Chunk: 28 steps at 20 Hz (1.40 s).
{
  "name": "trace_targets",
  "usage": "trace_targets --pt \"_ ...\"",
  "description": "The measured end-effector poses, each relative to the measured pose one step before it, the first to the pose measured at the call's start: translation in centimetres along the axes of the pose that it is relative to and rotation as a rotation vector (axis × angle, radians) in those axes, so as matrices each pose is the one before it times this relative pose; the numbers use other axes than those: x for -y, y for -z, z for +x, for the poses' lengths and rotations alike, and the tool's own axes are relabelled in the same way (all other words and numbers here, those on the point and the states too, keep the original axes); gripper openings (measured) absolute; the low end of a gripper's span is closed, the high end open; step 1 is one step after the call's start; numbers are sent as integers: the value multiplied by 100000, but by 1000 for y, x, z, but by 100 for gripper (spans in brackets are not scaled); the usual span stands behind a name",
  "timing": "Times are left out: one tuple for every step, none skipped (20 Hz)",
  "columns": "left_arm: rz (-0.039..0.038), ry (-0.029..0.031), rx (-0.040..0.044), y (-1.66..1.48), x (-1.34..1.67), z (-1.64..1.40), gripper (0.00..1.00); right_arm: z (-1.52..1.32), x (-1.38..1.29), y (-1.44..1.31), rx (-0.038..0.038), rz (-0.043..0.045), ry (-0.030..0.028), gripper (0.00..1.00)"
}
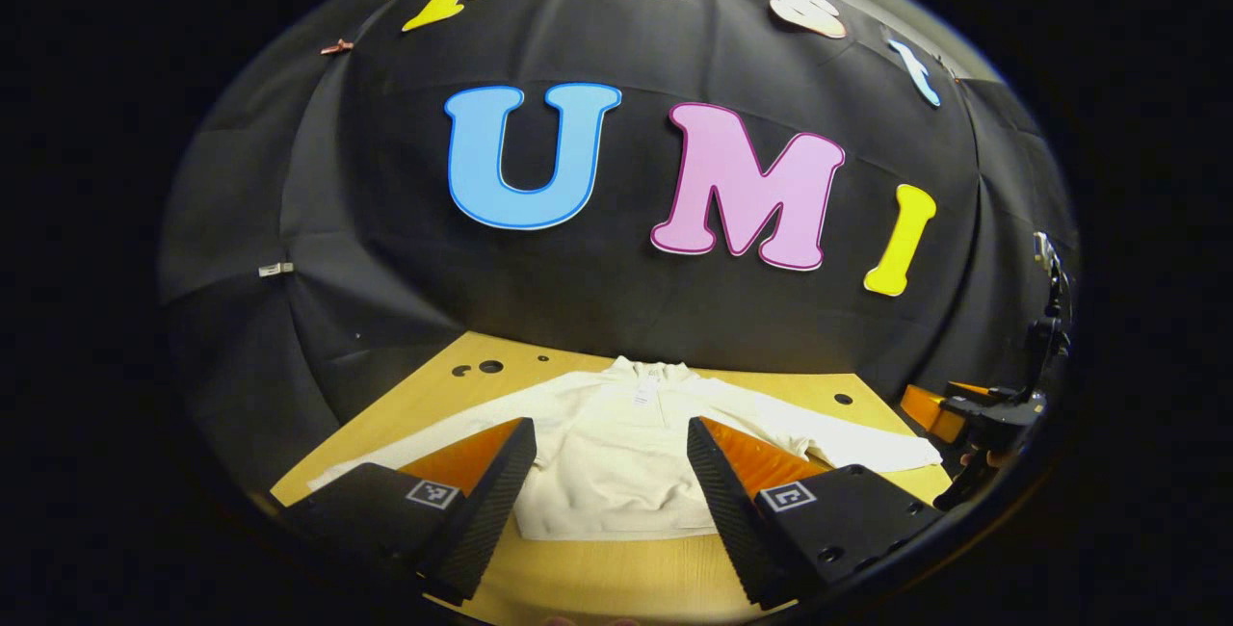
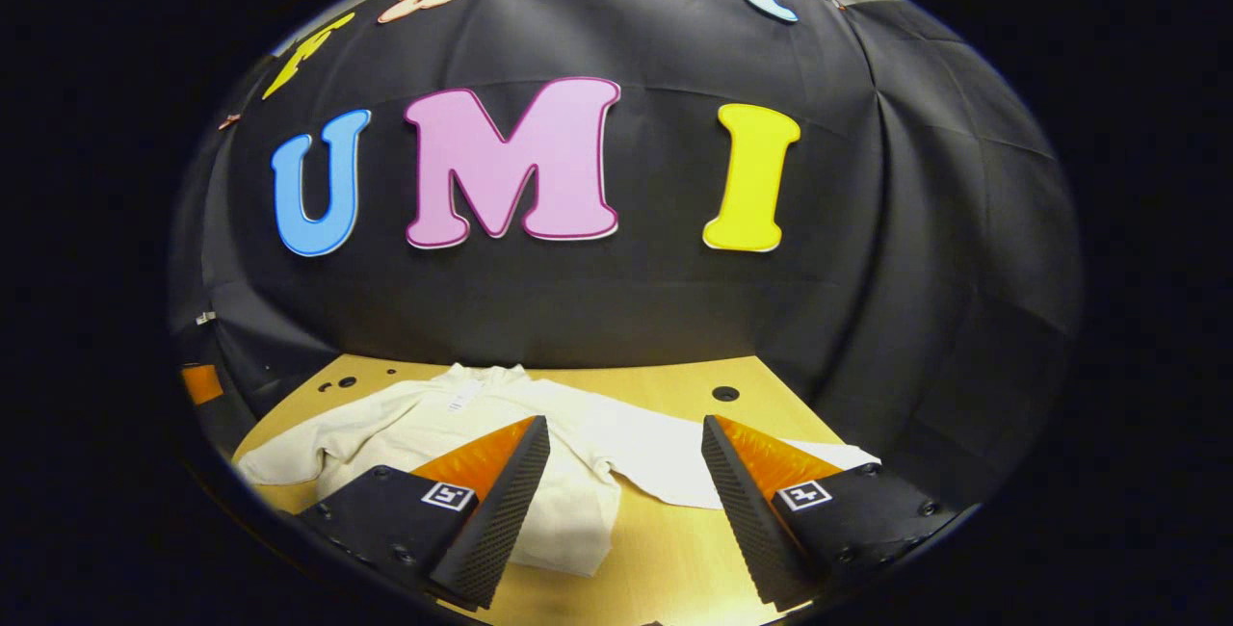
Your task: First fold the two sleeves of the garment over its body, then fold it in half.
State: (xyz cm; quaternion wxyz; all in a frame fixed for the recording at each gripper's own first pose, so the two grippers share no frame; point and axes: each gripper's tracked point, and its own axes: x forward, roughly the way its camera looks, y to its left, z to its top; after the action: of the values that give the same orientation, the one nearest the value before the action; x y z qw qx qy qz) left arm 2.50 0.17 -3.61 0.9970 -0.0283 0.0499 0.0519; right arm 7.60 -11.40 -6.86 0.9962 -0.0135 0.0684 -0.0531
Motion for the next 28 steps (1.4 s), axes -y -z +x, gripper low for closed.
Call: trace_targets --pt "-227 53 -467 110 205 144 97 654 998 295 -785 -43 1407 97" --pt "80 -46 -575 290 238 210 97 710 1023 296 -759 298 1470 97" --pt "141 -74 -458 60 201 160 98 683 1113 390 -727 286 1873 97" --pt "-348 -230 -782 392 188 9 98 842 1118 520 -1209 386 2001 98" --pt "-912 -524 -288 149 121 -44 98 783 1019 782 -1855 970 2192 98" --pt "-923 -148 -13 117 146 37 98 830 795 752 -1897 1297 1620 98" --pt "-349 9 -314 106 193 61 98 626 800 566 -1604 828 1880 98" --pt "405 -115 -488 146 66 47 98 729 850 451 -1329 310 2221 98" --pt "846 -169 -557 376 13 91 98 707 725 371 -1198 461 1754 98" --pt "852 -398 -354 197 -176 66 97 681 665 227 -982 474 1554 98" --pt "666 -622 -534 201 -233 130 98 474 493 375 -1258 649 999 98" --pt "543 -661 -292 214 -255 142 98 708 535 400 -1594 590 789 98" --pt "652 -579 -369 129 -225 160 97 542 575 544 -2110 994 923 98" --pt "704 -656 -804 284 -116 221 98 634 528 489 -2332 1791 662 98" --pt "535 -785 -825 204 -185 232 98 719 374 453 -1943 1488 58 98" --pt "276 -570 -576 211 -117 303 98 635 773 199 -781 191 1275 98" --pt "162 -224 -264 5 -5 112 97 733 958 95 98 -1206 2034 98" --pt "375 -271 -361 164 123 262 98 659 830 40 -90 -1412 1745 98" --pt "552 -233 -324 24 99 175 97 488 818 241 -590 -828 1577 98" --pt "604 -73 -358 163 114 162 97 664 908 146 -987 6 1827 98" --pt "692 127 -551 66 202 171 98 460 836 240 -974 973 1625 98" --pt "1056 209 -456 218 295 210 98 639 927 5 -26 2132 1677 98" --pt "1422 -96 -253 12 172 215 98 727 766 218 -955 2511 1946 98" --pt "1233 -286 -56 -61 27 366 98 749 1253 523 -1899 1939 2783 98" --pt "786 -133 301 -234 79 204 97 971 1318 640 -2132 1273 3211 98" --pt "847 100 293 -172 92 212 97 722 1094 583 -1693 773 2746 98" --pt "805 77 -377 -109 37 232 98 732 958 360 -1405 737 2152 98" --pt "510 4 -589 259 54 241 97 676 867 448 -1915 476 1732 98"
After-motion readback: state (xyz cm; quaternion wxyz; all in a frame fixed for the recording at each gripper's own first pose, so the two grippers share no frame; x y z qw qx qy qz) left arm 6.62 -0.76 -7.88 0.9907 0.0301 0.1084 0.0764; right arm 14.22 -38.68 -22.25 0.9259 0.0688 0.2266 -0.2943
